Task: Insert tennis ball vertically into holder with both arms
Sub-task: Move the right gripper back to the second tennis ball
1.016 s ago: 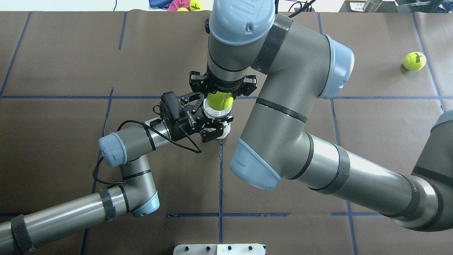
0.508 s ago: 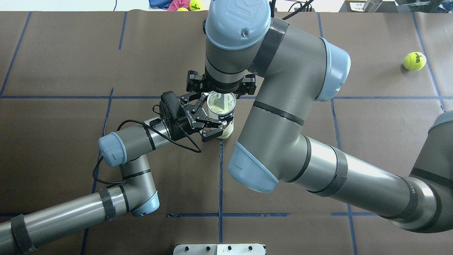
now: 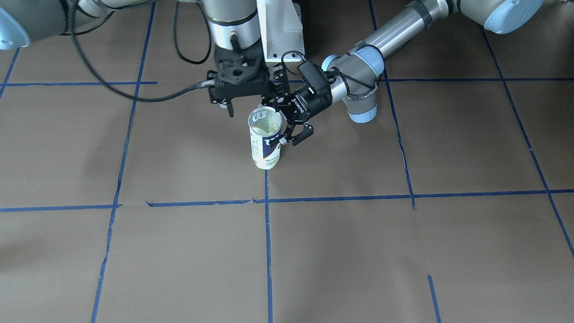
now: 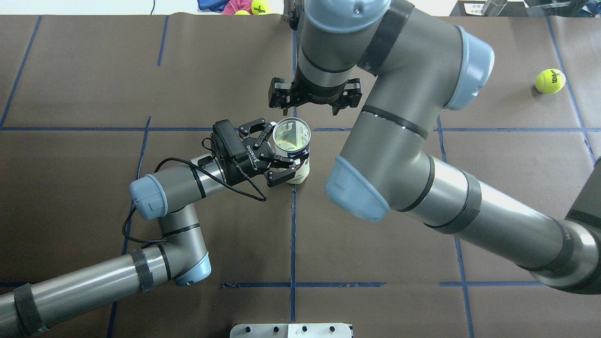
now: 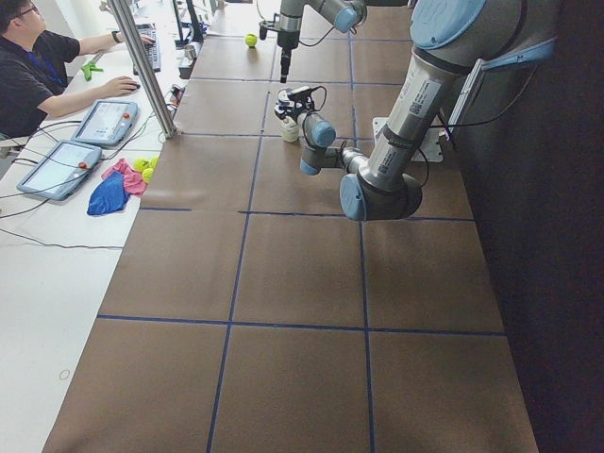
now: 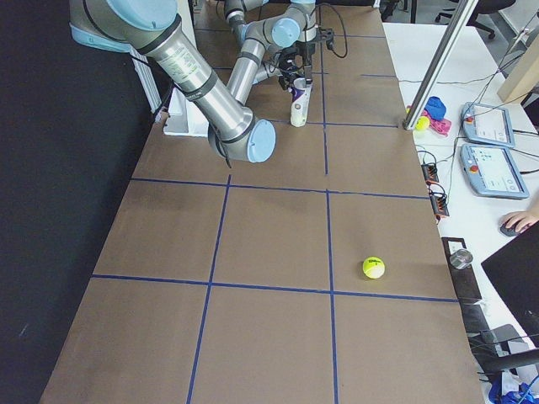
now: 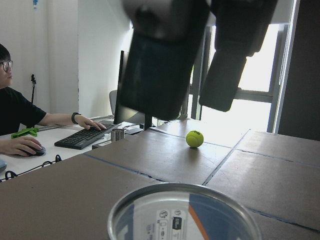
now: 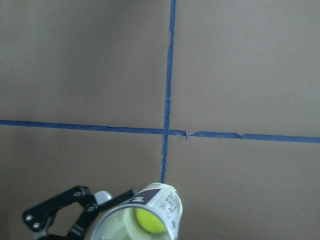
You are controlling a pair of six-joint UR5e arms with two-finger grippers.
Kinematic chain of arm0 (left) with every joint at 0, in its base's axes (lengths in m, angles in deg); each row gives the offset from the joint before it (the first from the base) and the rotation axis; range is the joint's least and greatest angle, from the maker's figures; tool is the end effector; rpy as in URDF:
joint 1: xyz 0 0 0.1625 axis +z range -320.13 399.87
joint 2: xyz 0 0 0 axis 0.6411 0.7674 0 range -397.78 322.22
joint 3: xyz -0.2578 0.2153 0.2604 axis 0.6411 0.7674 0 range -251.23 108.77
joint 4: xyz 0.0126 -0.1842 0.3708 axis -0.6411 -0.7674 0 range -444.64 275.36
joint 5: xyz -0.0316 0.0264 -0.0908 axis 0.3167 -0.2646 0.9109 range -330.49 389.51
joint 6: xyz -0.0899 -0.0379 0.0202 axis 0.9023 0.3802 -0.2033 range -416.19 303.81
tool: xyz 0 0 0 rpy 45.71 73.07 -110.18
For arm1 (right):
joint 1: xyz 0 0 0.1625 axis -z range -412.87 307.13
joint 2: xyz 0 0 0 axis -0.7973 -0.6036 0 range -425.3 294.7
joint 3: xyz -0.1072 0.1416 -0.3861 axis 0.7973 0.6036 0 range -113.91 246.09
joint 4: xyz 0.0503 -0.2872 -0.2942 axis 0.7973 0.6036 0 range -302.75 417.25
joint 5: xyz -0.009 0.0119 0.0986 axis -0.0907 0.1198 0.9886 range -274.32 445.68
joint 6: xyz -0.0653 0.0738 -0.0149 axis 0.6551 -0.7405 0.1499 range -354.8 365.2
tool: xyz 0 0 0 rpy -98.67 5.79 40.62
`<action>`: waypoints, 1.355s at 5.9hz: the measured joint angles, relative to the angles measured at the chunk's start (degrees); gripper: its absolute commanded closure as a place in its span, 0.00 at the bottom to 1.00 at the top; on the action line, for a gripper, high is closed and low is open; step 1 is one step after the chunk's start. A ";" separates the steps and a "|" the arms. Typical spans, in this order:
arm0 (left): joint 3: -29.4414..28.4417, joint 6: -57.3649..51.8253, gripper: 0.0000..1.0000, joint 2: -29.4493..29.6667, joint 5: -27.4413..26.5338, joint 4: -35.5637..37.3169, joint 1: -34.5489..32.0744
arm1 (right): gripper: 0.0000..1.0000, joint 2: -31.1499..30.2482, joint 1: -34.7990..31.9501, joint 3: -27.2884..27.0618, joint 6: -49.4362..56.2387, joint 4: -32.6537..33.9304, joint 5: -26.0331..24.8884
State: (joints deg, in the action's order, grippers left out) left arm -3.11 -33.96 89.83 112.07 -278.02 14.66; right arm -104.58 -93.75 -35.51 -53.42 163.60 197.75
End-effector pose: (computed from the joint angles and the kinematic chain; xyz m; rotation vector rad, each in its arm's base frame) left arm 0.5481 -0.4197 0.2576 1.5697 1.3798 0.3187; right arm -0.4264 -0.4958 0.0768 0.1726 -0.8537 0.0006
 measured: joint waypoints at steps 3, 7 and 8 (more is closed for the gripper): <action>0.08 0.03 0.19 -0.09 0.04 -0.06 -0.16 | 0.02 -10.06 -13.70 0.43 23.32 -0.50 7.78; 0.06 0.09 0.20 -0.26 0.04 -0.06 -0.10 | 0.02 -19.96 -28.19 13.02 50.69 -11.94 16.48; 0.07 0.09 0.20 -0.24 0.00 -0.05 -0.10 | 0.02 -21.67 -31.56 18.55 57.96 -16.33 17.55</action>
State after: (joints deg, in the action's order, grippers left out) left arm -3.04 -33.87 89.59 112.06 -278.08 14.56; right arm -126.25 -125.31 -16.96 4.54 147.27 215.31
